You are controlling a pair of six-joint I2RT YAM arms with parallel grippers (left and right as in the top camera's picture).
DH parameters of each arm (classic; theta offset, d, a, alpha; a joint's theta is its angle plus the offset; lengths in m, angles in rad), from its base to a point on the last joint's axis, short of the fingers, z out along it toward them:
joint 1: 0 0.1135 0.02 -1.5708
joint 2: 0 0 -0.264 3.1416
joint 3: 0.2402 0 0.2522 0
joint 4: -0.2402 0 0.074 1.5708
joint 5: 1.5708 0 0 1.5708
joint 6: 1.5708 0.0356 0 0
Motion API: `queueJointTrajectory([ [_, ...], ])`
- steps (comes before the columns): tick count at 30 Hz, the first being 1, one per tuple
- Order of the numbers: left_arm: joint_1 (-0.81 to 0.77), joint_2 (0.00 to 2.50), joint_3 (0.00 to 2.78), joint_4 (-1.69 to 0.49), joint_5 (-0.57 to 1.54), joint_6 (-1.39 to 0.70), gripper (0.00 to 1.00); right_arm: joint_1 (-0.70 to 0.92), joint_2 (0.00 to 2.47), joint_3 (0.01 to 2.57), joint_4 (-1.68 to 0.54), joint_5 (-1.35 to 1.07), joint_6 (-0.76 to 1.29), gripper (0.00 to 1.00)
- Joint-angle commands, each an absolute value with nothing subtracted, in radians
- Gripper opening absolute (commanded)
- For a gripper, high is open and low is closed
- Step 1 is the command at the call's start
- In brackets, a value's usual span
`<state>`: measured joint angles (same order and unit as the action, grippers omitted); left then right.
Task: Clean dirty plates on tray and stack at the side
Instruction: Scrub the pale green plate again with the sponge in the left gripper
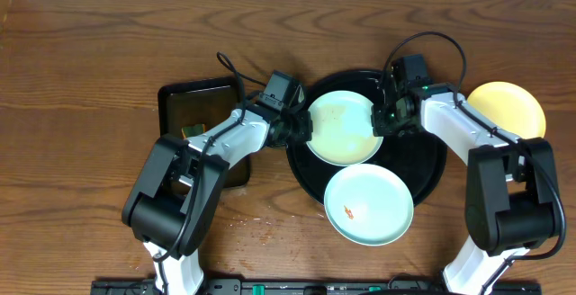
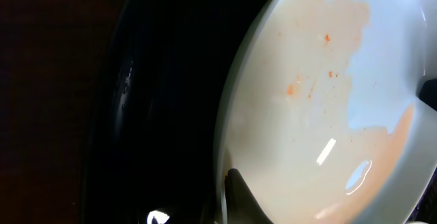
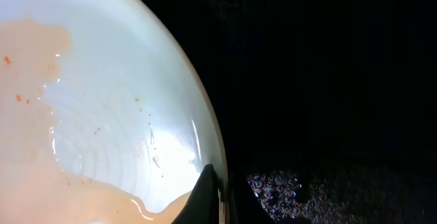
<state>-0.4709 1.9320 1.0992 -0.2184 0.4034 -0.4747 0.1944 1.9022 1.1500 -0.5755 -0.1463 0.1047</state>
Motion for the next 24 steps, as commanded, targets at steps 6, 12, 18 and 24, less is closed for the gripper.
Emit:
queueJointTrajectory([
  [6, -0.476, 1.983, 1.101, -0.208, 0.434, -0.36, 0.08, 0.146, 1.956, 1.102, -0.591, -0.347, -0.023, 0.01],
  [12, -0.471, 2.054, 1.101, -0.182, 0.49, -0.364, 0.08, 0.086, 1.956, 1.102, -0.585, -0.677, -0.11, 0.04],
  [18, -0.471, 2.054, 1.101, -0.176, 0.49, -0.363, 0.07, 0.059, 1.956, 1.102, -0.567, -0.909, -0.181, 0.18],
  [24, -0.471, 2.054, 1.101, -0.177, 0.49, -0.363, 0.07, 0.059, 1.956, 1.102, -0.548, -0.917, -0.181, 0.15],
])
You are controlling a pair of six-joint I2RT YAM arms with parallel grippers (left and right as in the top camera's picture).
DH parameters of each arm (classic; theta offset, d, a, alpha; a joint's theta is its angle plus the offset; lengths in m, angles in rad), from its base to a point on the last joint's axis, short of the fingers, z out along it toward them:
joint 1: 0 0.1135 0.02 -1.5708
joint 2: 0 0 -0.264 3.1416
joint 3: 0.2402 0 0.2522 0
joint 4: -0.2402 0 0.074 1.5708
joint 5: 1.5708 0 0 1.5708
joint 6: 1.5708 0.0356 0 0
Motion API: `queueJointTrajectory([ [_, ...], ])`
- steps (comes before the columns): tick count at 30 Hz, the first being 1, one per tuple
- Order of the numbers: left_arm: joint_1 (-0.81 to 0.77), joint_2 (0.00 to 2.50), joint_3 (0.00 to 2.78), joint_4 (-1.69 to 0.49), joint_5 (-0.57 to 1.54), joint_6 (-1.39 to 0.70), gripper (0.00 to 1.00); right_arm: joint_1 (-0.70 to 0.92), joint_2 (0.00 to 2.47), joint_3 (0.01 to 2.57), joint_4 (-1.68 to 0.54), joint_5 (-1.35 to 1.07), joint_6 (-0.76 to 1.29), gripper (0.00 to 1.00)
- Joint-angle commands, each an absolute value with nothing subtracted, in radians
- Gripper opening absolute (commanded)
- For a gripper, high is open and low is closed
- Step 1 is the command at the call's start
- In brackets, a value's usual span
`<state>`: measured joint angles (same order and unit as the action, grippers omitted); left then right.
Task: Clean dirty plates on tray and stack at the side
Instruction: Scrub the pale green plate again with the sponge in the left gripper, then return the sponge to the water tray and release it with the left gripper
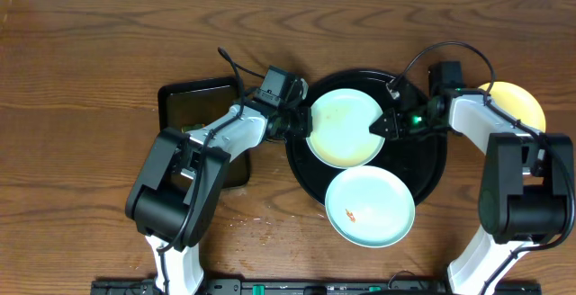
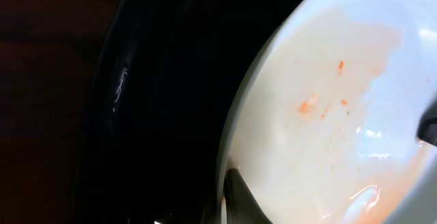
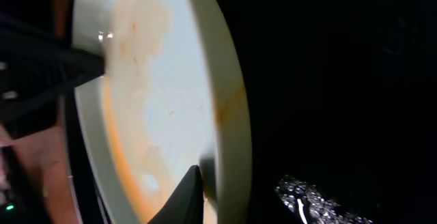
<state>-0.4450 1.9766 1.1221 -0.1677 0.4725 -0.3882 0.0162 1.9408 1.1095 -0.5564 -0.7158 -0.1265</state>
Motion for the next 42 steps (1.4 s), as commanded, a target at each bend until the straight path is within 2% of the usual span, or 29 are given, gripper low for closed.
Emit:
queueJointTrajectory([
  [1, -0.471, 2.054, 1.101, -0.177, 0.49, -0.363, 0.08, 0.059, 1.956, 1.102, -0.546, -0.918, -0.181, 0.13],
  [8, -0.471, 2.054, 1.101, -0.176, 0.49, -0.363, 0.07, 0.082, 1.956, 1.102, -0.497, -1.002, -0.199, 0.11],
  [12, -0.471, 2.054, 1.101, -0.177, 0.49, -0.363, 0.08, 0.098, 1.956, 1.102, -0.501, -0.997, -0.199, 0.01],
  [17, -0.471, 2.046, 1.102, -0.178, 0.495, -0.363, 0.08, 0.097, 1.956, 1.102, -0.503, -0.862, -0.064, 0.01],
  [25, -0.447, 1.914, 1.107, -0.25, 0.492, -0.36, 0.49, 0.091, 1.95, 1.116, -0.506, -0.81, 0.001, 0.01],
  [27, -0.422, 1.847, 1.107, -0.298, 0.484, -0.36, 0.52, 0.092, 1.939, 1.126, -0.512, -0.783, 0.022, 0.01],
  [34, -0.244, 1.567, 1.107, -0.519, 0.479, -0.352, 0.54, 0.128, 1.905, 1.258, -0.639, -0.688, 0.033, 0.01],
  [37, -0.102, 1.407, 1.107, -0.636, 0.479, -0.33, 0.54, 0.206, 1.905, 1.376, -0.723, -0.634, 0.044, 0.01],
  [42, 0.067, 1.248, 1.107, -0.754, 0.454, -0.273, 0.54, 0.333, 1.905, 1.494, -0.74, -0.57, 0.093, 0.01],
])
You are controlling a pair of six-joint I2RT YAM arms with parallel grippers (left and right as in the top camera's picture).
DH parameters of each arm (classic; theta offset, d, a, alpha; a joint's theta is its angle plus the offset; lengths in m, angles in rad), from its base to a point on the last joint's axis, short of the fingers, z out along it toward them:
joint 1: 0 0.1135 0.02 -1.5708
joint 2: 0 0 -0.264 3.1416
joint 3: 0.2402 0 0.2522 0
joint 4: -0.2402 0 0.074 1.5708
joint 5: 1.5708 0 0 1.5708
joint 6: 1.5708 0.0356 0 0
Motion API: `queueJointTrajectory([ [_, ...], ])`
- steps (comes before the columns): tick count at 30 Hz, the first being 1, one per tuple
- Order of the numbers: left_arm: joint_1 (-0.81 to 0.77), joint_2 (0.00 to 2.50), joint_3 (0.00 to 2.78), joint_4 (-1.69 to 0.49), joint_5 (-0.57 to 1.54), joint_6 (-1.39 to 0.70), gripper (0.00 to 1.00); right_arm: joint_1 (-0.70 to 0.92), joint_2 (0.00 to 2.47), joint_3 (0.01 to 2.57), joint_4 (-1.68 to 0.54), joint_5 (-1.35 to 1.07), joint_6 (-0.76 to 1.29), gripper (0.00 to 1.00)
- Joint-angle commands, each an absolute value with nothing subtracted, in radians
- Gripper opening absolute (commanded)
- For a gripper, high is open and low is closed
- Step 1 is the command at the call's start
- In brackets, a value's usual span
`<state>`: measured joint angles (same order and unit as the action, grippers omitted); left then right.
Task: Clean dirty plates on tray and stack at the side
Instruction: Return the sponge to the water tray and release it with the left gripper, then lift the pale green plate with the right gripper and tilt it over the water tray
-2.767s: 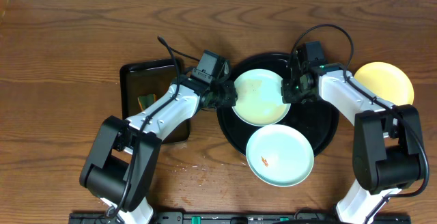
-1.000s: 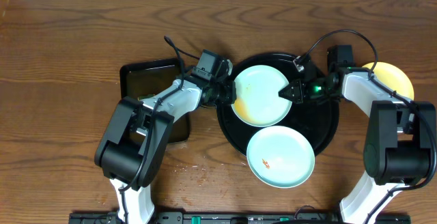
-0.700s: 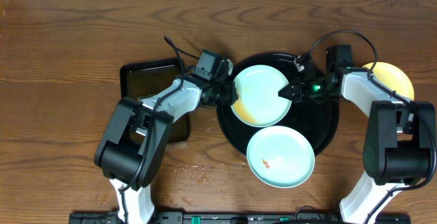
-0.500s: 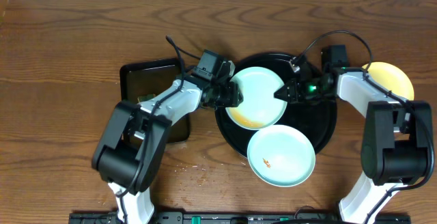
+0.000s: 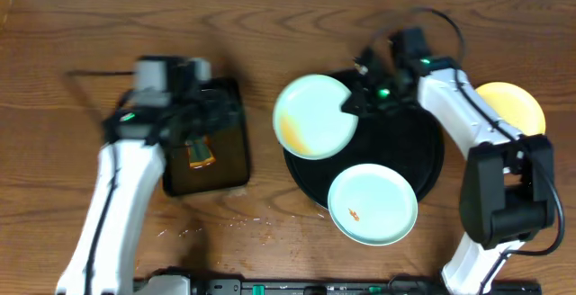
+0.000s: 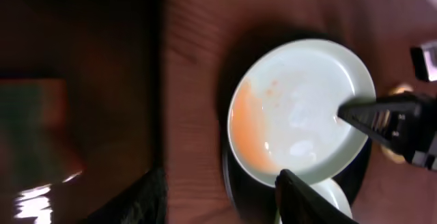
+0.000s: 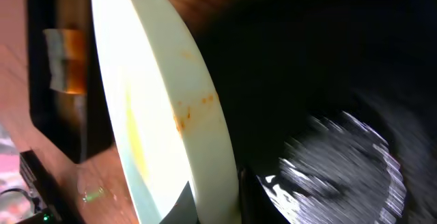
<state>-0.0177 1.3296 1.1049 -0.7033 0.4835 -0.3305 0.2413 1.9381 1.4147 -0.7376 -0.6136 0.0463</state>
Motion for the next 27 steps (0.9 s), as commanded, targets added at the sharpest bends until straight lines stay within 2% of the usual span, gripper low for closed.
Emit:
queueJointTrajectory([
  [1, 0.094, 1.225, 1.107, -0.776, 0.431, -0.273, 0.54, 0.364, 1.905, 1.517, -0.733, -0.556, 0.093, 0.01],
  [5, 0.201, 1.134, 1.106, -0.869, 0.334, -0.265, 0.54, 0.493, 1.905, 1.575, -0.662, -0.428, 0.101, 0.01],
  [10, 0.267, 1.086, 1.106, -0.917, 0.319, -0.262, 0.54, 0.671, 1.906, 1.575, -0.508, -0.231, 0.066, 0.01],
  [16, 0.292, 1.081, 1.106, -0.958, 0.3, -0.262, 0.54, 0.851, 1.905, 1.576, -0.407, 0.174, -0.059, 0.01],
  [22, 0.292, 1.081, 1.106, -0.976, 0.239, -0.262, 0.55, 0.964, 1.882, 1.576, -0.381, 0.392, -0.155, 0.01],
  [27, 0.292, 1.081, 1.106, -0.976, 0.238, -0.262, 0.55, 1.006, 1.836, 1.576, -0.381, 0.461, -0.19, 0.01],
])
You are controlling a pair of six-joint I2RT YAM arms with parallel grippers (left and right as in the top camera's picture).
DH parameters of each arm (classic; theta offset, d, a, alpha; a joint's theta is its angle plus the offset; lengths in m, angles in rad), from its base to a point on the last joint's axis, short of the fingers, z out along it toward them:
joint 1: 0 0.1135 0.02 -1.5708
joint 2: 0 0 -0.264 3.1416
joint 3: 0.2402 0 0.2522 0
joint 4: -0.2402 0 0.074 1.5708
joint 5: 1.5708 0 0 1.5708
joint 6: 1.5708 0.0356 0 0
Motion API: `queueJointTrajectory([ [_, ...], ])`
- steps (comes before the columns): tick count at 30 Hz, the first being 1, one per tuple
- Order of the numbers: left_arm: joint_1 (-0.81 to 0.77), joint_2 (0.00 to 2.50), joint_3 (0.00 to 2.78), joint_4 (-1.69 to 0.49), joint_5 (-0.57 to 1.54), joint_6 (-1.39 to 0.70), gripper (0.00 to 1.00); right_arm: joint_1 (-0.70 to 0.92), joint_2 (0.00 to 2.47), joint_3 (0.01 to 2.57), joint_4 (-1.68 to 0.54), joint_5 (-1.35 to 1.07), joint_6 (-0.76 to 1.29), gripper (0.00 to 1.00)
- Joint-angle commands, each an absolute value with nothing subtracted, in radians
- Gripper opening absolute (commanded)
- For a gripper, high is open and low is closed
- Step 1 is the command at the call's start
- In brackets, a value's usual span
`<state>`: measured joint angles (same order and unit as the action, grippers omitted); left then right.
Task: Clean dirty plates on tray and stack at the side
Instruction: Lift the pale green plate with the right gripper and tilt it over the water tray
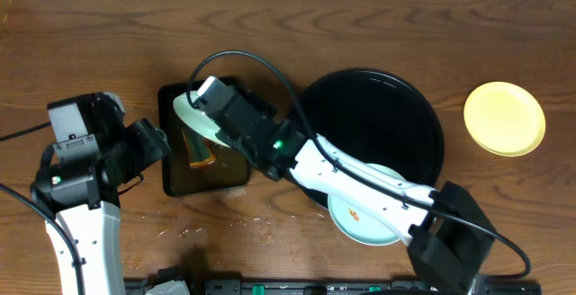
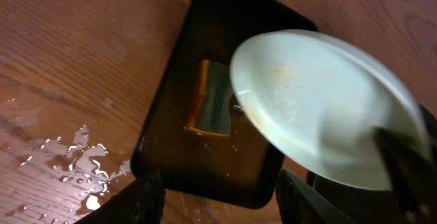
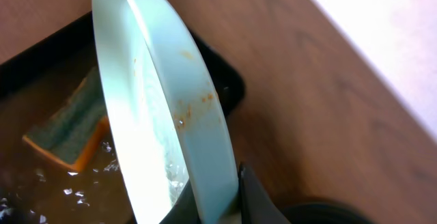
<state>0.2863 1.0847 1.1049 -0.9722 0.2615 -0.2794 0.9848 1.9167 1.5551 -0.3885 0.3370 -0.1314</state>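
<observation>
My right gripper [image 1: 214, 108] is shut on the rim of a pale green plate [image 1: 192, 113] smeared with orange. It holds that plate tilted on edge over the black basin [image 1: 236, 171] of water. The right wrist view has the plate [image 3: 164, 101] clamped between the fingers, its lower edge at the water. An orange and green sponge [image 2: 213, 104] lies in the basin below the plate [image 2: 321, 108]. My left gripper [image 1: 155, 147] is open and holds nothing, just left of the basin. A second pale plate [image 1: 360, 221] with orange specks lies at the round black tray's [image 1: 409, 115] front edge.
A yellow plate [image 1: 504, 118] rests on the table at the far right. Water drops [image 2: 65, 166] are spattered on the wood in front of the basin. My right arm [image 1: 351, 174] stretches across the tray's left half.
My right gripper has carried the plate from the round tray's left edge to over the basin. My left arm has drawn back from above the basin to its left side.
At first both grippers were at opposite rims of the dirty plate on the round tray. Then the plate stood tilted between them. Later my left gripper had let go and was over the basin, the right holding the plate alone. Now the plate hangs over the basin.
</observation>
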Motion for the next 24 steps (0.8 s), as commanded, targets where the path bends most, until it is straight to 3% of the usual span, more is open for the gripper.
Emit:
queueJointTrajectory([
  [1, 0.292, 1.081, 1.106, -0.976, 0.238, -0.262, 0.55, 1.011, 1.828, 1.576, -0.381, 0.469, -0.195, 0.01],
  [24, 0.291, 1.084, 1.106, -0.983, 0.238, -0.262, 0.55, 1.036, 1.769, 1.576, -0.374, 0.527, -0.245, 0.01],
])
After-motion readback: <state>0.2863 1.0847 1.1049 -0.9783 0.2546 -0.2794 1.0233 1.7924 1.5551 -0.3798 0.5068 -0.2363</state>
